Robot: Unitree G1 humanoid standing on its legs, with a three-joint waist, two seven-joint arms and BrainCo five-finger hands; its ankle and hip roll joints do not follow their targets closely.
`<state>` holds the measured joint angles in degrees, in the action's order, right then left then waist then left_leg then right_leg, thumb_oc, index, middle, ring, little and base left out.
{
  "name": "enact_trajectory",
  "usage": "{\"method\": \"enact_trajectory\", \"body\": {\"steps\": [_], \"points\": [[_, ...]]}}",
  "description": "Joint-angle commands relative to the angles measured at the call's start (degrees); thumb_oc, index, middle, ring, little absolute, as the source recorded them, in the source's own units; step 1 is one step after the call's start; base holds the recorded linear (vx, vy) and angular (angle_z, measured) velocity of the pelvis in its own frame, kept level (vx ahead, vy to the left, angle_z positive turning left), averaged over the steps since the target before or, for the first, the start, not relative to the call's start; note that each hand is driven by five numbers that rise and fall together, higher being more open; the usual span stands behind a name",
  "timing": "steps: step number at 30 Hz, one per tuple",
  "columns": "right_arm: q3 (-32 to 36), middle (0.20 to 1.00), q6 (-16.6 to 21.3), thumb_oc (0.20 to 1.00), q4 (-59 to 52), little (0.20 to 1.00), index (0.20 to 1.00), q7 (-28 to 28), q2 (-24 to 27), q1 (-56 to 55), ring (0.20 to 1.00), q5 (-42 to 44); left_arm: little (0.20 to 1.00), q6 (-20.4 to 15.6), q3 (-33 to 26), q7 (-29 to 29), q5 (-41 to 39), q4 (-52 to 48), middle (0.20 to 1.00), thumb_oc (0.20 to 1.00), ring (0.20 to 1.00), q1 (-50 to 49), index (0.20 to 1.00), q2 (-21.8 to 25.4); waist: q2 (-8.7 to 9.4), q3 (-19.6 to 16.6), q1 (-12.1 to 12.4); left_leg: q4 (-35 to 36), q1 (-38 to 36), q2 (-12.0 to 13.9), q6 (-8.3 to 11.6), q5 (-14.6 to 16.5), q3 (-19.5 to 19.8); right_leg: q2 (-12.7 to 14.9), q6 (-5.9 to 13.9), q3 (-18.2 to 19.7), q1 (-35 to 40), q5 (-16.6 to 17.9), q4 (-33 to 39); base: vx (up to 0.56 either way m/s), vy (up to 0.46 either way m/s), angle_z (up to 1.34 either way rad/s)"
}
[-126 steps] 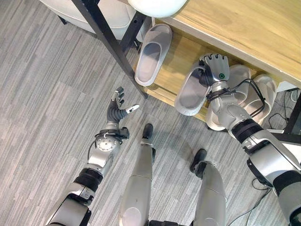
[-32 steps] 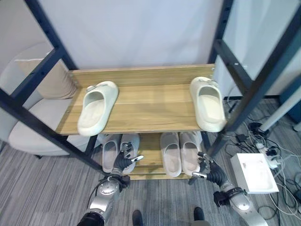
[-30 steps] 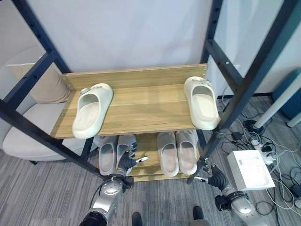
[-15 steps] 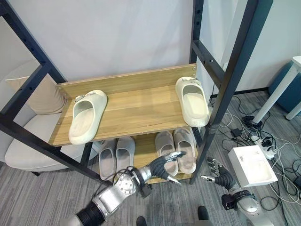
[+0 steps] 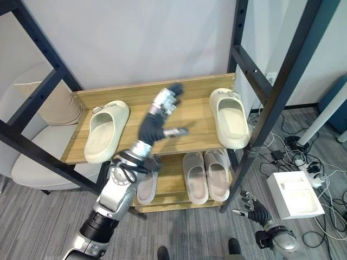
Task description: Arrange the slippers neatly on the shoe rack.
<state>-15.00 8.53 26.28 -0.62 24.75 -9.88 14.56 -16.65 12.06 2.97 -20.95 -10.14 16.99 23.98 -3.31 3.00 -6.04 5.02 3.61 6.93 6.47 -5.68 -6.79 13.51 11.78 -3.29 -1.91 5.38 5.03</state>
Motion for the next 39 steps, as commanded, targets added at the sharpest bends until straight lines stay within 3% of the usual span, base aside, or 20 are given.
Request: {"method": "enact_trajectory", "body": {"steps": [1, 3, 4, 5, 7, 8, 13, 20, 30, 35, 36, 39], "points": [[0.8, 1.0, 3.2, 1.0, -1.9, 1.0, 1.0, 0.9, -0.9, 2.7, 1.0, -0.9, 1.0, -4.4, -4.2, 14.8, 19.1, 4.9, 1.0, 1.0, 1.0, 10.6, 1.0, 5.6, 2.08, 1.0, 1.0, 0.0, -4.4, 1.4, 1.63, 5.6, -0.2, 1.5, 1.07, -2.1, 1.5, -2.0, 0.0, 0.04, -0.02, 0.01], [0.5, 1.0, 3.7, 1.0, -1.1, 1.0, 1.0, 1.0, -0.7, 2.3, 1.0, -1.0, 1.0, -2.2, -5.0, 20.2, 28.7, 8.6, 1.0, 1.0, 1.0, 12.9, 1.0, 9.0, 1.96, 0.8, 0.9, 0.0, -4.6, 1.4, 1.67, 5.7, -0.4, 1.4, 1.16, -2.2, 1.6, -2.0, 0.0, 0.02, -0.008, 0.01], [0.5, 1.0, 3.7, 1.0, -1.1, 1.0, 1.0, 1.0, -0.7, 2.4, 1.0, -1.0, 1.0, -2.2, -4.9, 20.4, 29.0, 8.7, 1.0, 1.0, 1.0, 13.0, 1.0, 9.0, 2.01, 0.8, 0.9, 0.0, -4.6, 1.4, 1.68, 5.7, -0.4, 1.4, 1.16, -2.2, 1.6, -2.0, 0.0, 0.03, -0.015, 0.0], [0.1, 1.0, 4.2, 1.0, -0.7, 1.0, 1.0, 1.2, -0.2, 2.4, 1.0, -1.2, 1.0, 0.7, -4.8, 23.8, 37.6, 12.8, 1.0, 1.0, 1.0, 15.4, 1.0, 13.1, 1.86, 0.5, 0.7, 0.0, -4.7, 1.5, 1.72, 5.7, -0.4, 1.4, 1.24, -2.2, 1.7, -1.9, 0.0, 0.0, 0.0, 0.0], [-0.2, 1.0, 4.6, 1.0, -0.6, 1.0, 1.0, 1.4, 0.1, 2.4, 1.0, -1.2, 1.0, 3.7, -3.9, 27.2, 44.0, 17.0, 1.0, 1.0, 1.0, 17.7, 1.0, 16.5, 1.87, 0.4, 0.4, 0.0, -4.8, 1.6, 1.77, 5.8, -0.5, 1.4, 1.39, -2.3, 1.6, -1.9, -0.1, 0.02, -0.007, 0.0], [-0.2, 1.0, 4.6, 1.0, -0.6, 1.0, 1.0, 1.4, 0.1, 2.4, 1.0, -1.2, 1.0, 3.6, -3.8, 27.2, 44.0, 17.1, 1.0, 1.0, 1.0, 17.8, 1.0, 16.6, 1.89, 0.4, 0.4, 0.0, -4.8, 1.6, 1.77, 5.8, -0.5, 1.4, 1.39, -2.3, 1.6, -1.9, -0.1, 0.0, 0.0, 0.0], [0.0, 1.0, 5.4, 1.0, -2.6, 1.0, 1.0, 0.7, 1.8, 1.1, 1.0, -0.8, 1.0, 11.7, -2.1, 30.1, 57.1, 29.0, 1.0, 1.0, 1.0, 18.9, 1.0, 26.9, 1.56, -0.4, -0.5, 0.0, -5.3, 1.9, 1.89, 6.1, -1.5, 1.4, 1.93, -1.7, 1.2, -1.5, -0.1, 0.02, 0.005, -0.02], [0.9, 1.0, 6.4, 1.0, -3.7, 1.0, 1.0, 0.5, 2.1, -0.7, 1.0, -0.3, 1.0, 17.1, -0.4, 29.0, 67.9, 37.0, 1.0, 1.0, 1.0, 16.6, 1.0, 34.1, 1.54, -0.7, -1.2, 0.0, -5.8, 2.1, 1.97, 6.4, -2.8, 1.3, 2.23, -0.7, 0.5, -1.4, -0.3, 0.01, 0.002, -0.07], [1.6, 1.0, 6.8, 1.0, -4.7, 1.0, 1.0, 0.5, 1.1, -1.4, 1.0, -0.1, 1.0, 17.5, -2.1, 26.7, 72.0, 39.2, 1.0, 1.0, 1.0, 9.3, 1.0, 37.1, 1.65, -0.7, -1.0, 0.0, -6.3, 2.3, 1.92, 6.6, -3.6, 0.9, 2.22, 0.2, 0.0, -1.4, -0.2, 0.01, -0.002, -0.08], [1.8, 1.0, 6.8, 1.0, -4.5, 1.0, 1.0, 0.8, 0.5, -1.8, 1.0, 0.2, 1.0, 17.3, -3.9, 26.9, 70.1, 39.0, 1.0, 1.0, 1.0, 7.9, 1.0, 36.8, 1.77, -0.7, -0.8, 0.0, -6.3, 2.4, 1.95, 6.6, -3.7, 0.8, 2.18, 0.2, -0.1, -1.4, -0.1, 0.0, -0.001, -0.01], [1.9, 1.0, 6.2, 1.0, -4.0, 1.0, 1.0, 1.0, -0.4, -1.9, 1.0, 0.0, 1.0, 16.2, -7.9, 28.6, 64.9, 36.4, 1.0, 1.0, 1.0, 6.7, 1.0, 33.7, 2.04, -0.7, -0.5, 0.0, -6.1, 2.4, 1.95, 6.5, -3.4, 0.8, 2.04, 0.0, 0.0, -1.5, -0.1, 0.0, 0.0, 0.0], [1.7, 1.0, 5.6, 1.0, -3.4, 1.0, 1.0, 1.3, -0.8, -1.9, 1.0, -0.2, 1.0, 14.7, -11.8, 30.8, 59.8, 33.7, 1.0, 1.0, 1.0, 5.2, 1.0, 30.3, 2.02, -0.9, -0.4, 0.0, -6.1, 2.3, 1.96, 6.4, -3.1, 0.7, 1.87, -0.2, 0.2, -1.6, -0.1, 0.0, 0.0, 0.0]]}}
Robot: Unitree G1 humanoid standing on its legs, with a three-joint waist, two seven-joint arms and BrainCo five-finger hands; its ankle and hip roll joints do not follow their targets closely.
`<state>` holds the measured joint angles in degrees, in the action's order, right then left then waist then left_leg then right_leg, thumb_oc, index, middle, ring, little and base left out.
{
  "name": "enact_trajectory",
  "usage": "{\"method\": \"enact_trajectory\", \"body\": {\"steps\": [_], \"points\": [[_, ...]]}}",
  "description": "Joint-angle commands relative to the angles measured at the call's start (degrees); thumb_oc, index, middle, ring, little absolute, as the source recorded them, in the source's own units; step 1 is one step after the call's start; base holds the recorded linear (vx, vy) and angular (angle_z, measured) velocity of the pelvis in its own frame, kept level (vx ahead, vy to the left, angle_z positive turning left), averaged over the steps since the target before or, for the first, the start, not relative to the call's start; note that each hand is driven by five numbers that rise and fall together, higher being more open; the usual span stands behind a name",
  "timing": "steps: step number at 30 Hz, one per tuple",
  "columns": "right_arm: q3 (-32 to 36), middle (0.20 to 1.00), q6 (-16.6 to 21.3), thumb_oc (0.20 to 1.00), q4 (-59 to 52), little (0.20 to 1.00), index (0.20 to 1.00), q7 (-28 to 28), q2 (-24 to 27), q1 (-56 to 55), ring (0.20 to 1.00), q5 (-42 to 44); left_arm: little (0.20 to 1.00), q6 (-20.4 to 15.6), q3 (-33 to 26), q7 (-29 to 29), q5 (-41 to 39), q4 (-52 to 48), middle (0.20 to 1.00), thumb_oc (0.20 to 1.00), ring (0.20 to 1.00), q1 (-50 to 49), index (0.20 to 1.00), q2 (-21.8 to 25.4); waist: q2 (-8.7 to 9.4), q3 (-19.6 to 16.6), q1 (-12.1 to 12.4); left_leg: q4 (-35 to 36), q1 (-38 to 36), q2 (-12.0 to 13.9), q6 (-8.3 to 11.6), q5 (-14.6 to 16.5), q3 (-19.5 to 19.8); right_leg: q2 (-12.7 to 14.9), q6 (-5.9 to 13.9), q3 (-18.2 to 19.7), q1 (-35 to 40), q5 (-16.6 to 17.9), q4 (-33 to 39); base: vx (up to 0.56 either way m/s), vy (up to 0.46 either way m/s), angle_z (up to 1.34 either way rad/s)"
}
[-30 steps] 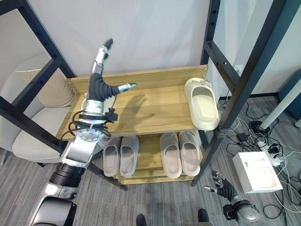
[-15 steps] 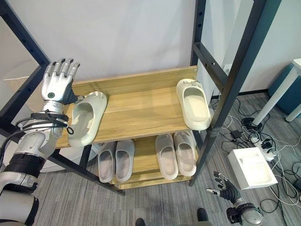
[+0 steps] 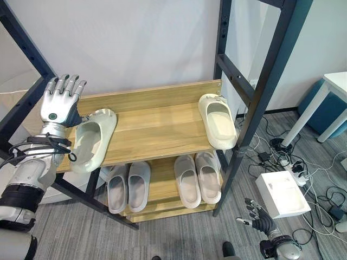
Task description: Arrange the slippers neatly on the shoe rack.
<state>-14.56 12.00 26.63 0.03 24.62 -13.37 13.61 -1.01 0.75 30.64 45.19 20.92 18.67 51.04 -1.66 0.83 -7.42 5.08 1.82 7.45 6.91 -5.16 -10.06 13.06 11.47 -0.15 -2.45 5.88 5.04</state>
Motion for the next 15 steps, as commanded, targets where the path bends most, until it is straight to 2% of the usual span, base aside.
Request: {"method": "enact_trajectory", "body": {"steps": [1, 3, 5, 7, 10, 13, 14, 15], "points": [[1.3, 1.0, 2.0, 1.0, -3.8, 1.0, 1.0, 0.8, -0.9, 1.6, 1.0, 0.6, 1.0, -1.6, -1.8, 4.1, -8.5, 1.6, 1.0, 1.0, 1.0, 3.2, 1.0, 1.7, 0.45, 1.2, 1.1, -0.1, -4.3, 1.8, 1.51, 5.9, 0.3, 1.2, 2.13, -3.4, 0.9, -2.2, -0.1, 0.0, 0.0, 0.0], [1.4, 1.0, 1.6, 1.0, -3.5, 1.0, 1.0, 1.0, -1.2, 1.9, 1.0, 0.6, 1.0, -2.9, -4.9, 5.9, -12.2, -0.5, 1.0, 1.0, 1.0, 2.0, 1.0, -1.0, 0.24, 1.1, 1.2, -0.1, -4.4, 1.7, 1.47, 5.9, 0.6, 1.2, 1.99, -3.6, 1.2, -2.2, -0.1, 0.0, 0.0, 0.0], [1.3, 1.0, 1.3, 1.0, -3.2, 1.0, 1.0, 0.9, -1.4, 2.3, 1.0, 0.5, 1.0, -3.4, -6.0, 6.1, -12.0, -2.0, 1.0, 1.0, 1.0, 0.4, 1.0, -0.6, 0.07, 0.9, 1.6, -0.1, -4.3, 1.6, 1.47, 5.8, 0.8, 1.2, 1.97, -4.0, 1.3, -2.2, 0.0, 0.0, 0.0, 0.0], [1.3, 1.0, 1.4, 1.0, -2.8, 1.0, 1.0, 0.8, -1.4, 2.2, 1.0, 0.4, 1.0, -3.0, -5.6, 5.6, -9.4, -2.5, 1.0, 1.0, 1.0, -0.7, 1.0, 0.8, 0.01, 0.9, 1.7, -0.1, -4.1, 1.7, 1.49, 5.8, 0.9, 1.2, 2.01, -4.1, 1.3, -2.2, 0.0, 0.0, 0.0, 0.0], [1.1, 1.0, 2.0, 1.0, -3.0, 1.0, 1.0, 0.5, -1.0, 2.0, 1.0, 0.6, 1.0, -0.4, -2.6, 4.3, -1.8, -0.7, 1.0, 1.0, 1.0, -0.9, 1.0, 4.4, 0.07, 0.8, 1.5, -0.1, -4.0, 1.6, 1.47, 6.0, 1.0, 1.3, 2.16, -4.2, 1.3, -2.1, 0.0, 0.0, 0.0, 0.0], [0.6, 1.0, 2.4, 1.0, -3.8, 1.0, 1.0, 0.2, -0.2, 1.8, 1.0, 1.5, 1.0, 1.8, 4.8, 2.5, 4.4, 4.0, 1.0, 1.0, 1.0, 4.7, 1.0, 8.0, 0.0, 0.9, 0.8, -0.1, -4.0, 1.7, 1.42, 6.0, 0.8, 1.3, 2.37, -4.1, 1.0, -2.0, -0.1, 0.0, 0.0, 0.0], [-0.2, 1.0, 2.9, 1.0, -4.2, 1.0, 1.0, -0.1, 0.8, 2.0, 1.0, 2.0, 1.0, 2.7, 12.1, 0.5, 8.0, 8.2, 1.0, 1.0, 1.0, 10.8, 1.0, 10.2, -0.22, 0.9, -0.1, -0.1, -4.0, 1.7, 1.41, 6.1, 0.5, 1.3, 2.57, -3.8, 0.7, -1.8, -0.1, 0.0, 0.0, 0.0], [0.0, 1.0, 3.1, 1.0, -4.5, 1.0, 1.0, -0.2, 1.0, 1.8, 1.0, 2.6, 1.0, 3.0, 16.2, -0.5, 9.3, 10.0, 1.0, 1.0, 1.0, 14.5, 1.0, 11.2, -0.27, 1.0, -0.4, -0.1, -4.0, 1.7, 1.38, 6.1, 0.3, 1.3, 2.72, -3.6, 0.4, -1.8, -0.1, 0.0, 0.0, 0.0]]}}
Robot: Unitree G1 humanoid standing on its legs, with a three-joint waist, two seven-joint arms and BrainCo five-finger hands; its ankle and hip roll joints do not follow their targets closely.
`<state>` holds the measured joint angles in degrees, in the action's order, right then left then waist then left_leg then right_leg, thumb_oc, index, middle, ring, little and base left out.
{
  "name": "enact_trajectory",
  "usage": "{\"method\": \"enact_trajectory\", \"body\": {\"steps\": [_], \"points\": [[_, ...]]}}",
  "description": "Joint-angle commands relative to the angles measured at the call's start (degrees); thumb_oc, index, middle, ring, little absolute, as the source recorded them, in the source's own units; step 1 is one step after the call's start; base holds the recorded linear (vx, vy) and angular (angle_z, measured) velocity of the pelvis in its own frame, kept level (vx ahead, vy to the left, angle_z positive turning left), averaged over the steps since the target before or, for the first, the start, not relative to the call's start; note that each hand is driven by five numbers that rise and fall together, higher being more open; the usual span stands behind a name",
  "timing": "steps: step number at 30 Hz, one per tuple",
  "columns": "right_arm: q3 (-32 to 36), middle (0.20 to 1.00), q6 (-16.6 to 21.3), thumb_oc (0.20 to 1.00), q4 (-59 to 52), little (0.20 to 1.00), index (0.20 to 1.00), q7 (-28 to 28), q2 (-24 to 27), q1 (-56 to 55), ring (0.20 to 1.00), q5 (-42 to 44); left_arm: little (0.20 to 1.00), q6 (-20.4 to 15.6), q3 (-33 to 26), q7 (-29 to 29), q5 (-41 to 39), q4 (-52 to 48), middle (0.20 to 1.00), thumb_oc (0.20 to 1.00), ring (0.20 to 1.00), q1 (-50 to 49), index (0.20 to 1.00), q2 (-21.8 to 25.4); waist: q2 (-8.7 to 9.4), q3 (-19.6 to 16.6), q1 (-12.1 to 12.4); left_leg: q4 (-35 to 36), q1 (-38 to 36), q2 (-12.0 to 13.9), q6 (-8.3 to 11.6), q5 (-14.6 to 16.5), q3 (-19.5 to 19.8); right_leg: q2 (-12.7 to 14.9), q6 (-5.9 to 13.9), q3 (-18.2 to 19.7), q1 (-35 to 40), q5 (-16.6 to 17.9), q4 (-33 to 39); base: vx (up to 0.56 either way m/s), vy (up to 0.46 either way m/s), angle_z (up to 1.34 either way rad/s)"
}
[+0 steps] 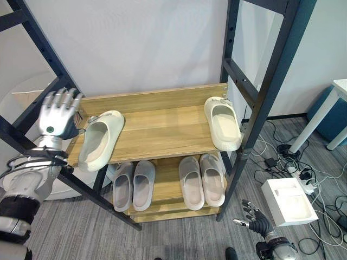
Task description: Arrange the slippers neatly on the shoe rack.
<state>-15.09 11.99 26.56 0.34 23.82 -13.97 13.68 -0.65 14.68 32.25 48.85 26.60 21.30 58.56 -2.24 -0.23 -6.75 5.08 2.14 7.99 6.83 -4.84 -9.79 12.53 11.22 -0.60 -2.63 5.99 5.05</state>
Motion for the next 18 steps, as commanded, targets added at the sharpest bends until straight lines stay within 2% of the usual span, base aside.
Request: {"method": "enact_trajectory", "body": {"steps": [1, 6, 7, 8, 18], "points": [[0.7, 1.0, 3.2, 1.0, -4.5, 1.0, 1.0, -0.5, 1.7, 2.4, 1.0, 2.7, 1.0, 2.7, 3.6, -2.4, 6.1, 5.1, 1.0, 1.0, 1.0, 13.1, 1.0, 4.0, 0.29, 2.0, -1.2, -0.1, -4.3, 1.1, 1.47, 5.8, -0.2, 1.8, 3.03, -3.0, 0.5, -1.9, -0.1, 0.01, 0.001, -0.03], [1.9, 1.0, 3.3, 1.0, -4.9, 1.0, 1.0, -0.6, 2.3, 1.7, 1.0, 4.3, 1.0, 3.1, 10.2, -4.2, 7.0, 10.0, 1.0, 1.0, 1.0, 19.5, 1.0, 4.5, 0.12, 2.5, -2.3, -0.1, -4.5, 1.3, 1.49, 5.9, -1.3, 1.6, 3.23, -1.7, -0.6, -1.6, -0.2, 0.01, -0.003, -0.13], [2.1, 1.0, 3.4, 1.0, -5.4, 1.0, 1.0, -0.6, 2.4, 1.6, 1.0, 4.7, 0.799, 3.2, 11.1, -4.6, 6.7, 11.6, 0.799, 0.799, 0.799, 20.5, 0.799, 4.1, 0.07, 2.5, -2.7, -0.1, -4.5, 1.3, 1.46, 5.9, -1.5, 1.5, 3.25, -1.3, -0.8, -1.6, -0.2, 0.01, 0.0, -0.09], [2.2, 1.0, 3.4, 1.0, -5.8, 1.0, 1.0, -0.6, 2.6, 1.4, 1.0, 5.0, 0.2, 3.2, 12.2, -5.0, 5.7, 13.1, 0.2, 0.2, 0.2, 22.2, 0.2, 3.9, 0.03, 2.6, -3.1, -0.1, -4.5, 1.4, 1.43, 5.9, -1.8, 1.4, 3.26, -1.0, -1.2, -1.5, -0.3, 0.01, -0.005, -0.09], [3.1, 1.0, 2.9, 1.0, -5.7, 1.0, 1.0, -0.4, 1.6, 1.2, 1.0, 5.2, 0.2, 1.5, 8.8, -6.2, 3.4, 8.3, 0.2, 0.2, 0.2, 18.2, 0.2, 0.6, 0.49, 2.3, -2.5, -0.1, -4.7, 1.4, 1.31, 5.9, -1.2, 1.2, 2.88, -1.6, -0.2, -1.9, -0.2, 0.0, -0.003, -0.02]]}}
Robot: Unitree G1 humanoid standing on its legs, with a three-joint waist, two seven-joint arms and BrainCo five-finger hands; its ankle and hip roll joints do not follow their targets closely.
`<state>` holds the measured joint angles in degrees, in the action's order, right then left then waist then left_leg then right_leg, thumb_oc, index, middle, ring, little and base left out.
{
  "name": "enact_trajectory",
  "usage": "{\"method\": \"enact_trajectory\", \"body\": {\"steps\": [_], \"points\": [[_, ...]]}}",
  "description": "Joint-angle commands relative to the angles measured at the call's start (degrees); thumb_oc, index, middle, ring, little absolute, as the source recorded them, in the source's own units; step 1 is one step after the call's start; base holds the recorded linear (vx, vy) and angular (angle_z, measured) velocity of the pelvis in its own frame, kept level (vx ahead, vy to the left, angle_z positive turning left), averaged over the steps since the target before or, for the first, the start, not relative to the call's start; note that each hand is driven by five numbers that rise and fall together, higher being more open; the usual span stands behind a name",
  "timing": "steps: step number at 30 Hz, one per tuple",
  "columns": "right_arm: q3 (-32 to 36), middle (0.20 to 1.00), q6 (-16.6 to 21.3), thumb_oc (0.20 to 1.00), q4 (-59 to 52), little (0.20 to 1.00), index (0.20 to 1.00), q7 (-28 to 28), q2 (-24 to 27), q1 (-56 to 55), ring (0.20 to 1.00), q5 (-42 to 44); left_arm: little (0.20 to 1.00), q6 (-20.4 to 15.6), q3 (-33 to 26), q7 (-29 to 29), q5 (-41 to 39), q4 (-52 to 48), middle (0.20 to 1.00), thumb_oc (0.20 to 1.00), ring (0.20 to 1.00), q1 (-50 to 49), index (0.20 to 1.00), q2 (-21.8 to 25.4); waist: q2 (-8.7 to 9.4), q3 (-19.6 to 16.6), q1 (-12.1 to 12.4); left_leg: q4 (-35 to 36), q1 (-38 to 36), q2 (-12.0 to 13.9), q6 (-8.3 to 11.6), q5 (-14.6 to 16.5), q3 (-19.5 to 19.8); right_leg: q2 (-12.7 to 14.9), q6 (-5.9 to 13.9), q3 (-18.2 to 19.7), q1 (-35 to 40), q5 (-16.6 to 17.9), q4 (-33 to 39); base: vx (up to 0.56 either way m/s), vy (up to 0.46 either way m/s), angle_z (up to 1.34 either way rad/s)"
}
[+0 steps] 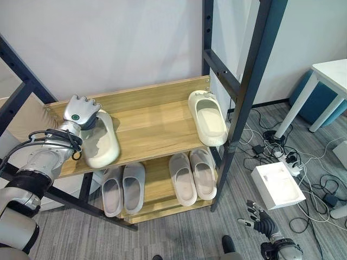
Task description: Arrange the slippers neatly on the shoe rack.
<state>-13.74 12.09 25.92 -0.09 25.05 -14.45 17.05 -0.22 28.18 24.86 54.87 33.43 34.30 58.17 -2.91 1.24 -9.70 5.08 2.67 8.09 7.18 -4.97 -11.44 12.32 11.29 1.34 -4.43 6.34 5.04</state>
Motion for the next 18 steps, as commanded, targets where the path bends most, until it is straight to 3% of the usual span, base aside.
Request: {"method": "enact_trajectory", "body": {"steps": [1, 8, 18], "points": [[1.7, 1.0, 2.8, 1.0, -5.1, 1.0, 1.0, 0.0, 0.4, 1.7, 1.0, 1.9, 0.2, 1.1, -4.8, 1.1, -2.6, 1.3, 0.2, 0.2, 0.2, 5.0, 0.2, 1.0, 1.13, 0.8, 0.4, -0.1, -5.3, 1.3, 0.95, 6.0, 0.5, 1.4, 2.81, -3.5, 1.6, -2.3, -0.2, 0.0, -0.006, 0.03], [1.5, 1.0, 2.3, 1.0, -4.7, 1.0, 1.0, 0.4, -0.2, 1.8, 1.0, 1.5, 0.2, 0.3, -6.7, 2.1, -2.7, -6.5, 0.2, 0.2, 0.2, 5.1, 0.2, -3.6, 1.54, 0.7, 0.6, -0.1, -5.1, 1.3, 0.86, 6.0, 1.3, 1.3, 2.57, -4.0, 2.0, -2.6, -0.2, -0.01, -0.005, 0.06], [1.6, 1.0, 2.0, 1.0, -4.8, 1.0, 1.0, 0.6, -0.2, 1.7, 1.0, 3.8, 0.2, -0.4, 0.6, 2.9, -1.1, -7.5, 0.2, 0.2, 0.2, 13.4, 0.2, -11.5, 1.49, 0.8, -1.0, -0.1, -5.1, 1.5, 0.81, 6.1, 0.9, 1.2, 2.69, -3.3, 1.5, -2.5, -0.2, 0.0, -0.001, 0.0]]}}
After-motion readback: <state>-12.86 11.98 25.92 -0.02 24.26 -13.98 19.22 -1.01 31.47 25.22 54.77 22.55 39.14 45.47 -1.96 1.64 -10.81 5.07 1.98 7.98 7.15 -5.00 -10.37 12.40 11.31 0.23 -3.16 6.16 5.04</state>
